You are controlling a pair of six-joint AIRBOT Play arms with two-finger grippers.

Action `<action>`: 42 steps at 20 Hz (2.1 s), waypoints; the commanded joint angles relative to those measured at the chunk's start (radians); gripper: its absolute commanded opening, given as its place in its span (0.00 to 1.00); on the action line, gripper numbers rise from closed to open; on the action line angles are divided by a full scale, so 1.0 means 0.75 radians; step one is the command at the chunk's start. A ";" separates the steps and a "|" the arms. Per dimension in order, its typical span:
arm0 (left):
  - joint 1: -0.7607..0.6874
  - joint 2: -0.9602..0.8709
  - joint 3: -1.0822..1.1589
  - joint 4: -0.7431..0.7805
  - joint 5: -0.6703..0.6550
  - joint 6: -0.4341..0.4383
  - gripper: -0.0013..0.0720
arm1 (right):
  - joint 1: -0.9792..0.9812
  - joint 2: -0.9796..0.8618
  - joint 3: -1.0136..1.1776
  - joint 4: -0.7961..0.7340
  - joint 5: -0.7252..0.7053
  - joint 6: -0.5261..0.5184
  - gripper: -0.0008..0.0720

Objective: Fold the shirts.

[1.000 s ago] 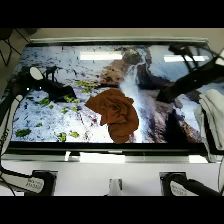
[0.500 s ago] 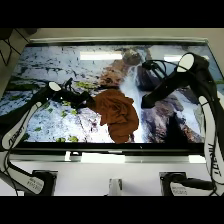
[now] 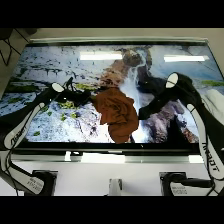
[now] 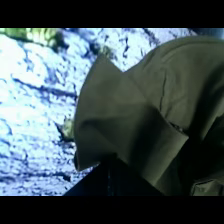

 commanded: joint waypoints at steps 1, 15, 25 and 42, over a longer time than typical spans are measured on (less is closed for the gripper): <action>0.004 0.031 -0.001 -0.003 0.012 0.055 0.07 | 0.001 -0.008 -0.202 0.136 -0.152 -0.002 0.96; 0.191 0.599 0.123 -0.003 0.166 0.256 0.06 | -0.005 0.257 0.258 0.027 -0.334 -0.252 0.05; 0.434 1.258 0.190 0.036 0.095 0.254 0.06 | -0.003 0.667 0.632 -0.024 -0.283 -0.135 0.05; 0.032 0.704 -0.356 0.041 0.403 0.252 0.07 | -0.003 0.297 -0.234 0.024 -0.704 0.358 0.05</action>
